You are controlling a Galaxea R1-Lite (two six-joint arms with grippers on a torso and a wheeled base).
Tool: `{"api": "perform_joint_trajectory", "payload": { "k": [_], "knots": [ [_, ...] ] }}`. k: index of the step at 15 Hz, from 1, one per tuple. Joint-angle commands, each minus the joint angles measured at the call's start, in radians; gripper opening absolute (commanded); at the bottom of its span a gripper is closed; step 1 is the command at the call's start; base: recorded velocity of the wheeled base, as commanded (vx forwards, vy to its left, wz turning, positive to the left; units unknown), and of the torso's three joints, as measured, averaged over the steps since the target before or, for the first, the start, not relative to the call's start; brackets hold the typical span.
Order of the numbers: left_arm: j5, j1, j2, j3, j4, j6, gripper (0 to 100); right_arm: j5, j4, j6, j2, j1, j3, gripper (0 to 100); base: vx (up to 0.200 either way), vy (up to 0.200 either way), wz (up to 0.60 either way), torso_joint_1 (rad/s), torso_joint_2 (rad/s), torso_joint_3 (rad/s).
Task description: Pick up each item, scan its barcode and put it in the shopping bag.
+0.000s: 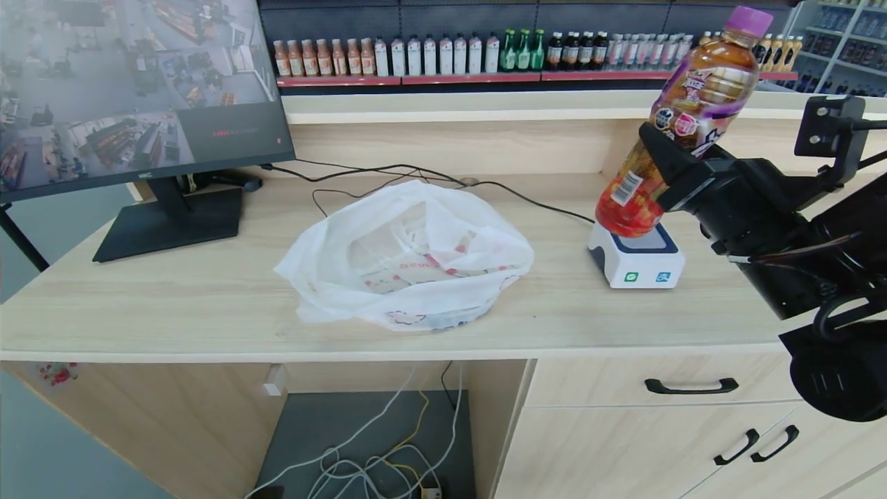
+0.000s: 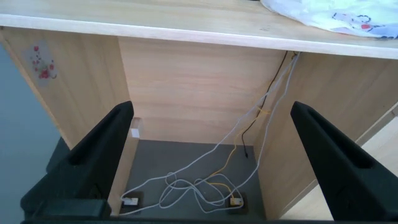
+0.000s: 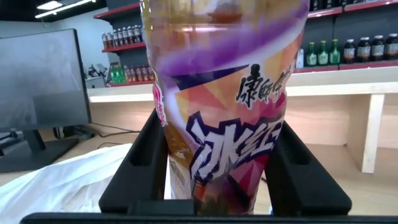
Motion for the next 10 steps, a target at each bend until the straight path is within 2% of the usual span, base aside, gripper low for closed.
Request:
{"api": "perform_joint_trajectory", "payload": {
  "k": [1,6,10],
  "knots": [
    [0.0,0.0,0.0,0.0,0.0,0.0,100,0.002,-0.001,-0.002,0.004,0.004,0.0,0,0.0,0.2,0.0,0.007,0.01,0.002],
    [0.0,0.0,0.0,0.0,0.0,0.003,100,0.028,-0.001,-0.019,0.015,0.004,0.001,0,0.0,0.2,0.0,0.003,0.0,0.002],
    [0.0,0.0,0.0,0.0,0.0,0.001,100,0.029,-0.001,-0.019,0.024,0.005,0.0,0,0.0,0.0,0.0,0.0,0.0,0.0]
  ]
}}
